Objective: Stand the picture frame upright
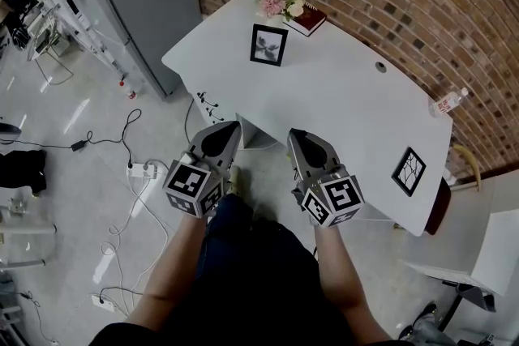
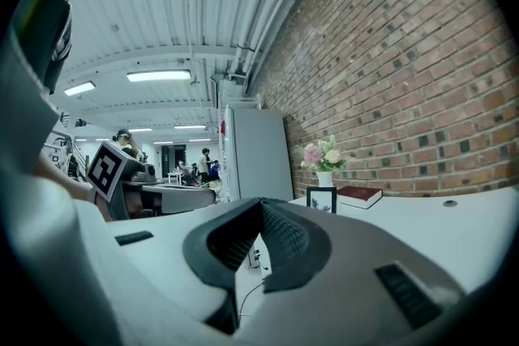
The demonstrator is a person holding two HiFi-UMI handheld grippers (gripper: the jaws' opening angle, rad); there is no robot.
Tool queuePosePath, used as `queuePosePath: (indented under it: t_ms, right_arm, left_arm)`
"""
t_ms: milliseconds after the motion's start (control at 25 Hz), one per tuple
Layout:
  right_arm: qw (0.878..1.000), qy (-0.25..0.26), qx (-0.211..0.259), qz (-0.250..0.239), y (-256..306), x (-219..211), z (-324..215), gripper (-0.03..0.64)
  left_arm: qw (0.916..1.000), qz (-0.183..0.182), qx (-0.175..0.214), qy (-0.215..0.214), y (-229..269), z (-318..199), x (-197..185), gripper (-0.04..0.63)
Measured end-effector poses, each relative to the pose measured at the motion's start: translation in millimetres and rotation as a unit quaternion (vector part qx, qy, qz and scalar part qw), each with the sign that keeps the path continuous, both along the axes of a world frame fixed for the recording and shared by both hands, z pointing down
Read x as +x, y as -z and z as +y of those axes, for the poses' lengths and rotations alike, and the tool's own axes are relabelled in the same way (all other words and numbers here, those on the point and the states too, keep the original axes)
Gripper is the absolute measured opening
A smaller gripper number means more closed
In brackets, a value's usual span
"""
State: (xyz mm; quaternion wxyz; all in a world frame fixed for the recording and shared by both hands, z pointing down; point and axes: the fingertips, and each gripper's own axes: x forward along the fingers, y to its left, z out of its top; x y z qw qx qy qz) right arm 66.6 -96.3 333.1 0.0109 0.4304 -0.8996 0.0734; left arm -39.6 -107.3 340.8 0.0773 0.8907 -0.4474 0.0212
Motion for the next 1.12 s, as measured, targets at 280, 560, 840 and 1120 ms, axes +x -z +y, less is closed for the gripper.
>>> queuePosePath:
  t_ms: [280, 560, 840, 1120]
  right_arm:
    - [1.000, -0.002, 0.001, 0.003, -2, 0, 1, 0.005]
    - [1.000, -0.004, 0.003, 0.005, 0, 4, 0, 0.005]
    - [1.000, -0.004, 0.000, 0.010, -4, 7, 0, 0.003]
    - [1.000, -0.003, -0.001, 0.009, -6, 10, -3, 0.003]
  left_arm:
    - [1.0000, 0.003, -0.005, 0.003, -5, -1, -3, 0.000]
    - [1.0000, 0.004, -0.007, 0.000, -5, -5, 0, 0.000]
    - [0.9999, 0.001, -0.010, -0.005, -6, -9, 4, 0.000]
    - [0.9999, -0.004, -0.010, -0.004, -8, -13, 6, 0.000]
